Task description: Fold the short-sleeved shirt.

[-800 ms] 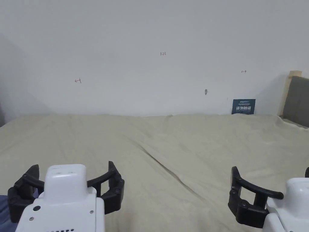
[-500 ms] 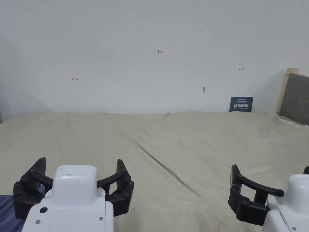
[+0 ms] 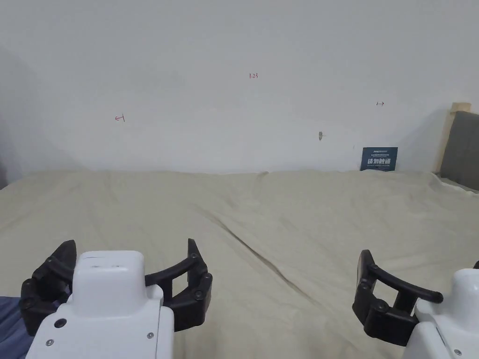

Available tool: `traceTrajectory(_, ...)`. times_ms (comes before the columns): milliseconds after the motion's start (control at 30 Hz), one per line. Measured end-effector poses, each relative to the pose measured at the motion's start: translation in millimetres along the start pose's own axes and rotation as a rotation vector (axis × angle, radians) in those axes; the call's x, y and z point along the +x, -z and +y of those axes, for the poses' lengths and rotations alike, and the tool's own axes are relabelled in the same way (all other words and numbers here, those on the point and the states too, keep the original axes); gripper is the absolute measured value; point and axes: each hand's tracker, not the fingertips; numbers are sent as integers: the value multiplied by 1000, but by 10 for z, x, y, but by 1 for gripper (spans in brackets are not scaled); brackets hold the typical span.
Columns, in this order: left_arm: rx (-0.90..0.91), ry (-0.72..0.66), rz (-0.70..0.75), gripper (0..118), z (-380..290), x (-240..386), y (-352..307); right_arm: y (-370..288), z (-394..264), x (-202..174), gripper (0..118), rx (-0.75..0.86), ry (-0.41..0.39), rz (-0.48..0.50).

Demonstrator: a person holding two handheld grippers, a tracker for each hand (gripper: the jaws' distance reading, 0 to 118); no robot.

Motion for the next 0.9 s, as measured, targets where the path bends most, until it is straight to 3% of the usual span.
traceTrajectory(100, -38, 11, -55, 118, -35, 26, 26, -12, 37, -58, 118, 5, -18, 69)
traceTrajectory(333, -87, -22, -144, 118, 2, 73, 30, 12, 86, -141, 118, -53, -71, 115)
traceTrajectory(367, -95, -28, -163, 116, 19, 76, 33, 15, 93, -157, 118, -73, -69, 128)
traceTrajectory(400, -99, -39, -189, 106, 29, 76, 33, 11, 89, -146, 117, -86, -63, 150)
traceTrajectory(433, -93, -40, -184, 84, 31, 78, 31, -6, 82, -140, 106, -78, -57, 160)
traceTrajectory(467, -93, -40, -171, 41, 40, 101, 32, -34, 63, -153, 72, -60, -61, 148)
traceTrajectory(500, -119, -42, -135, 6, 42, 124, 73, -31, 60, -185, 0, -38, -77, 129)
traceTrajectory(533, -169, -42, -120, 6, 33, 126, 127, 12, 50, -186, 2, -100, -107, 105)
traceTrajectory(600, -224, -136, -206, 6, 6, 80, 184, 115, 81, -62, 0, -170, 15, 220)
traceTrajectory(667, -232, -141, -171, 6, -28, 102, 193, 188, 67, 19, 0, -229, 85, 208)
traceTrajectory(733, -234, -135, -157, 6, -49, 103, 212, 216, 24, 47, 0, -239, 85, 162)
traceTrajectory(900, -244, -127, -129, 6, -89, 45, 254, 281, -12, 108, 0, -249, 84, 152)
